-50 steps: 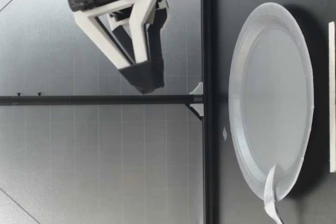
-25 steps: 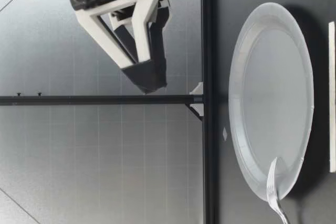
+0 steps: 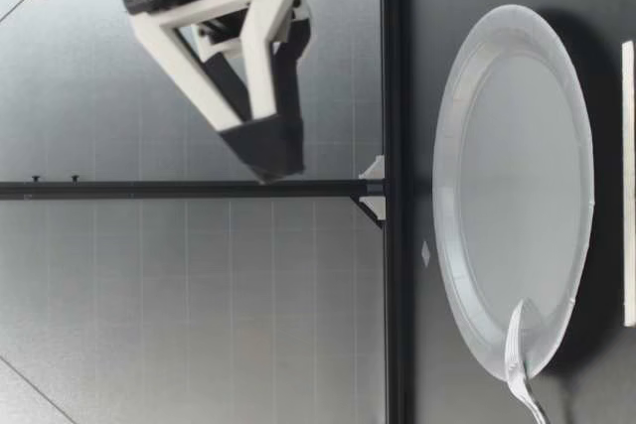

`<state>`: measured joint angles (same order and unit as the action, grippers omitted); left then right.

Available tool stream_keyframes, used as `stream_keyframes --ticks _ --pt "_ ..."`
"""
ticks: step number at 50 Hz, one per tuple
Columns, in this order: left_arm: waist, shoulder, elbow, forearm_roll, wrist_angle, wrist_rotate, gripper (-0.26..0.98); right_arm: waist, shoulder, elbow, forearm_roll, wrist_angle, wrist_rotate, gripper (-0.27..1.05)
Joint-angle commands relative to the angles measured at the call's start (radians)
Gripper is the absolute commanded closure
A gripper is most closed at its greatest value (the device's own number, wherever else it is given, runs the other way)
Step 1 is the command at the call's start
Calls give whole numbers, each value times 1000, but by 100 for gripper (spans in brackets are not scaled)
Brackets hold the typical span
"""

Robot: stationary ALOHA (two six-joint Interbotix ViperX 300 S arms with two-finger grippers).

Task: Pick up the fork and place it on the plate.

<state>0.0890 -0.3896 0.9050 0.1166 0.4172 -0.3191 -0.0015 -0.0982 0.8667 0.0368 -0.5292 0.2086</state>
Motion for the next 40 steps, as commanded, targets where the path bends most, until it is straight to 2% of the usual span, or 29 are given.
stream_keyframes --ticks 1,7,9,11,15,17,21,25,30,40 --pt "2 -28 -49 3 -11 41 21 6 -43 -25 -14 -3 -3 0" --pt "-11 -46 -60 -9 -71 97 21 8 -101 -8 -28 46 5 0" --pt "-37 -51 -57 -9 -67 109 21 8 -126 0 -28 121 5 0" --pt "-69 -57 -60 -8 -31 123 21 8 -166 -2 -28 293 6 0" --pt "-126 -69 -87 -8 127 169 21 8 -230 -41 -28 614 6 0" --pt "-153 -77 -110 -8 264 210 21 8 -261 -67 -28 782 6 0" --pt "-169 -83 -121 -12 414 236 21 8 -291 -94 -28 1028 5 0" --pt "-169 -84 -98 -15 446 242 22 8 -291 -66 -28 1212 -2 0" --pt "-169 -91 -46 -17 428 244 22 8 -301 8 -25 1284 -6 0" --pt "-169 -176 58 -37 410 213 22 9 -451 150 -17 1221 5 1"
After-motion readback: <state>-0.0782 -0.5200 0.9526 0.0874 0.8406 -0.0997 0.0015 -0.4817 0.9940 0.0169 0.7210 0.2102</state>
